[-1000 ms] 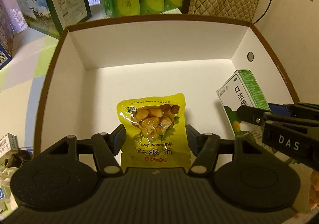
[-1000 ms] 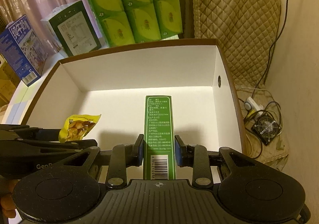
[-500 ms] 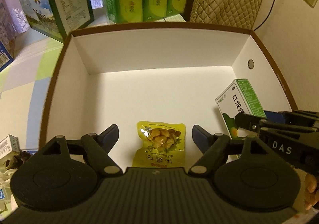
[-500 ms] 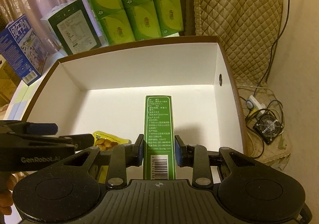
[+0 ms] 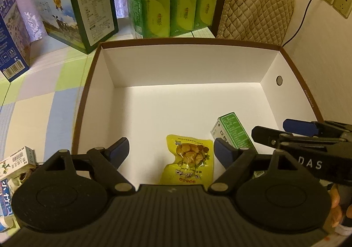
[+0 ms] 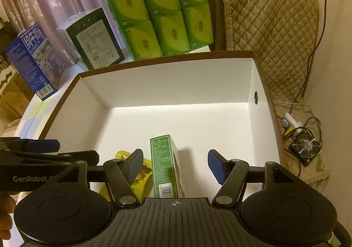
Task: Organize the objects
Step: 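Open the left tool dropping the pouch in the box while the right tool releases the green box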
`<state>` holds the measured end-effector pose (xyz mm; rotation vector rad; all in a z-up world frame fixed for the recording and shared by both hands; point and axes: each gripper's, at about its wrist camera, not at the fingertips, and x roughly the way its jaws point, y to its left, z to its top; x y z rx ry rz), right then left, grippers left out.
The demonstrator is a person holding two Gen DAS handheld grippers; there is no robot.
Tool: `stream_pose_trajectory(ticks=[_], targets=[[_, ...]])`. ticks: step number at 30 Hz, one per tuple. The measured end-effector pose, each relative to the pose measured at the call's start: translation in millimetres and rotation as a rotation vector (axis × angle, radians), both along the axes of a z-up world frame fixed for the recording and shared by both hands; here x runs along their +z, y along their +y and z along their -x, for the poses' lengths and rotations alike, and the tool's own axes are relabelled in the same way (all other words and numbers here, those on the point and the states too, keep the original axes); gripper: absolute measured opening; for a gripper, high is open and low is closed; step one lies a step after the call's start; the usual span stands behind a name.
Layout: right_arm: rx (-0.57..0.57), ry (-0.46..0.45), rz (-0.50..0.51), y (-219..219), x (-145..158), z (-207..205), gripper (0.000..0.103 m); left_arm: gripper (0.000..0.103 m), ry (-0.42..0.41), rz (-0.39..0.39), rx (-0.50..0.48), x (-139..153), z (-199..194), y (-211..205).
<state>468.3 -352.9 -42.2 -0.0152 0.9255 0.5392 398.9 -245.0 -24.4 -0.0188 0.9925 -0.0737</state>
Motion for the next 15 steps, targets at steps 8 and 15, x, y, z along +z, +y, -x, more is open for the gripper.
stream_pose_trajectory(ticks=[8, 15], targets=[[-0.030, -0.020, -0.015, -10.5, 13.1, 16.2, 0.063, 0.083, -0.027, 0.008, -0.010, 12.6, 13.4, 2.2], [-0.071, -0.041, -0.036, -19.6, 28.4, 33.9, 0.063, 0.083, -0.060, 0.037, -0.040, 27.5, 30.6, 6.0]])
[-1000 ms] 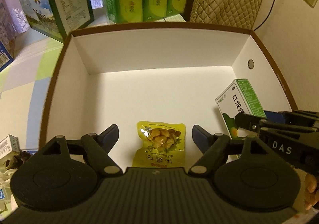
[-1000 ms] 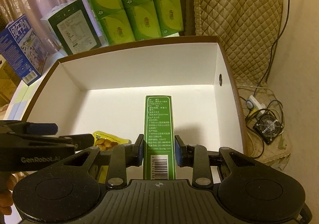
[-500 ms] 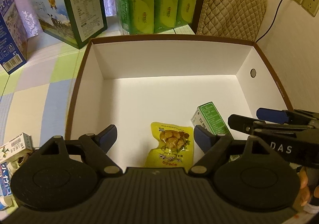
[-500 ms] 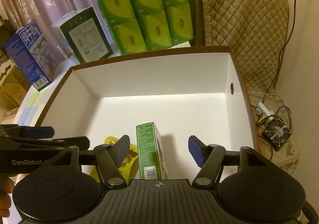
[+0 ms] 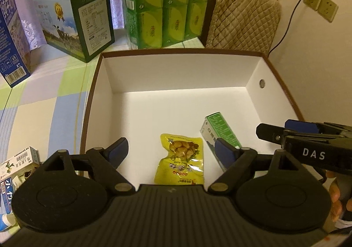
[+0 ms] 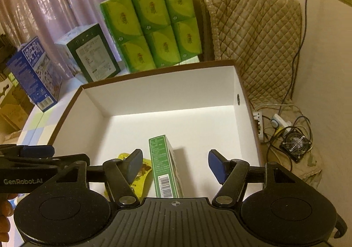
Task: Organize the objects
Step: 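Withdraw both tools from the brown box back over the table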
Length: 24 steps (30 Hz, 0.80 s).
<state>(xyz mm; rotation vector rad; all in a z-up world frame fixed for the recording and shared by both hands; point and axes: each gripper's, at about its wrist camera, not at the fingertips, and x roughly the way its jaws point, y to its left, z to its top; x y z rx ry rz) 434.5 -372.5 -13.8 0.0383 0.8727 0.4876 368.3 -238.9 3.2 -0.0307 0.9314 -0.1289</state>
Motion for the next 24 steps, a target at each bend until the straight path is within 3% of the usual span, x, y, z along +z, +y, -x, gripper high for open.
stream_pose_trajectory(ticks=[12, 24], targets=[[-0.033, -0.028, -0.030, 8.1, 24.1, 57.6, 0.063, 0.084, -0.084, 0.046, -0.070, 35.6, 47.9, 29.5], [-0.013, -0.020, -0.035, 37.9, 30.4, 116.6, 0.063, 0.085, -0.113, 0.050, -0.069, 46.4, 101.8, 102.0]])
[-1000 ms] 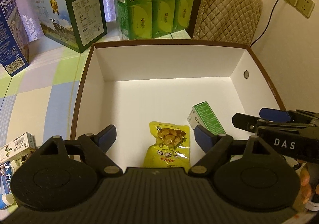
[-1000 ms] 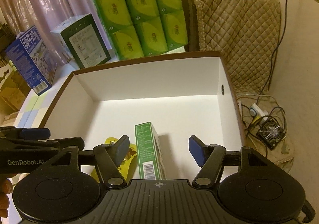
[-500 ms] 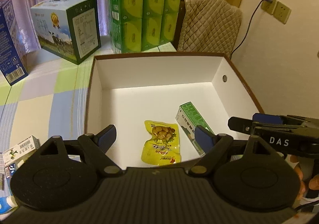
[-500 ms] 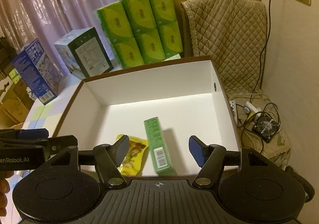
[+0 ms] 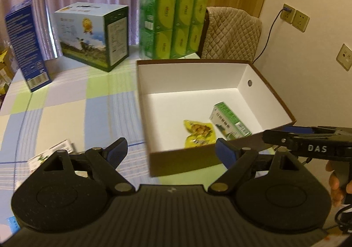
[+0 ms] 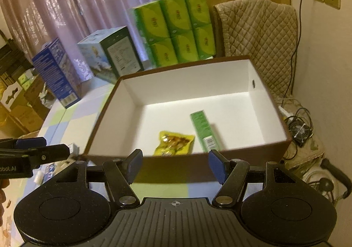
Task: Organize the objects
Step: 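Withdraw both tools from the brown box back over the table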
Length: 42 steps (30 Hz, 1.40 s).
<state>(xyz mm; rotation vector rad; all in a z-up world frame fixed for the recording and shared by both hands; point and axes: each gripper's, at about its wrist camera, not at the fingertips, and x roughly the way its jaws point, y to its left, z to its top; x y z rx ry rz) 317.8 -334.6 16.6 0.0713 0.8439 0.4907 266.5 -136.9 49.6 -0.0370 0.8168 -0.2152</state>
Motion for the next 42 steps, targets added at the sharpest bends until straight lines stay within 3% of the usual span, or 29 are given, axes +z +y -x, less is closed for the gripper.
stream_pose_trajectory(ticks=[21, 34, 42], targets=[[0.111, 0.094, 0.040, 71.4, -28.4, 68.5, 0.063, 0.085, 0.056, 0.007, 0.061, -24.2, 64.0, 92.8], [0.156, 0.131, 0.053, 109.2, -45.0, 88.8, 0.063, 0.085, 0.081, -0.008, 0.109, -39.3, 92.2, 145.7], [0.173, 0.151, 0.062, 131.2, -55.7, 96.6, 0.063, 0.084, 0.104, -0.039, 0.173, -62.9, 104.3, 192.6]])
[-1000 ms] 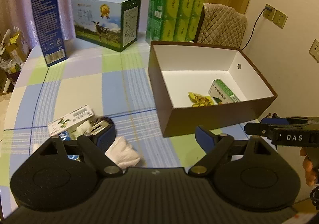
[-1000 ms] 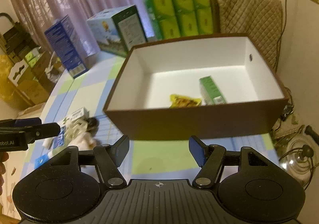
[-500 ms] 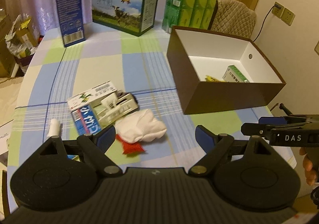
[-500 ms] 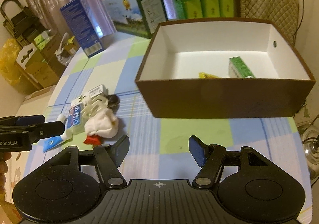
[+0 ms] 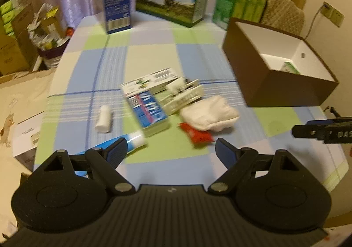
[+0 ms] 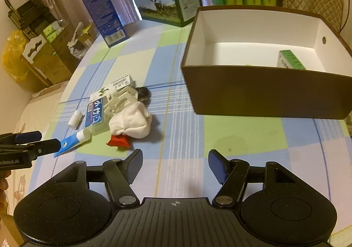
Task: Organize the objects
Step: 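Withdraw both tools from the brown box back over the table, then grasp the white pill bottle with the left tool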
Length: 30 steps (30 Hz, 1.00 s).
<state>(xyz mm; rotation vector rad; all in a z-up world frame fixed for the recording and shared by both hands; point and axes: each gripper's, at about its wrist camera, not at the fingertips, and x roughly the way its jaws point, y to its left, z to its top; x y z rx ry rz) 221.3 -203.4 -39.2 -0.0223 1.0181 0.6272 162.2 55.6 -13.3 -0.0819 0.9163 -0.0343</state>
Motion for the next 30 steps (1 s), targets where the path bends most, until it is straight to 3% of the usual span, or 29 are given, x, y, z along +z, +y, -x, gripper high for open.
stream_pose_trajectory(ticks=[12, 20, 30], targets=[[0.001, -0.010, 0.017, 36.2, -13.8, -2.8, 0.063, 0.078, 0.062, -0.043, 0.098, -27.0, -13.8, 59.3], [-0.039, -0.009, 0.039, 43.6, -20.2, -15.8, 0.063, 0.067, 0.122, -0.068, 0.116, -47.8, -51.0, 81.5], [-0.105, 0.015, 0.070, 38.1, -25.1, -28.6, 0.063, 0.061, 0.181, -0.092, 0.092, -77.2, -100.1, 91.4]])
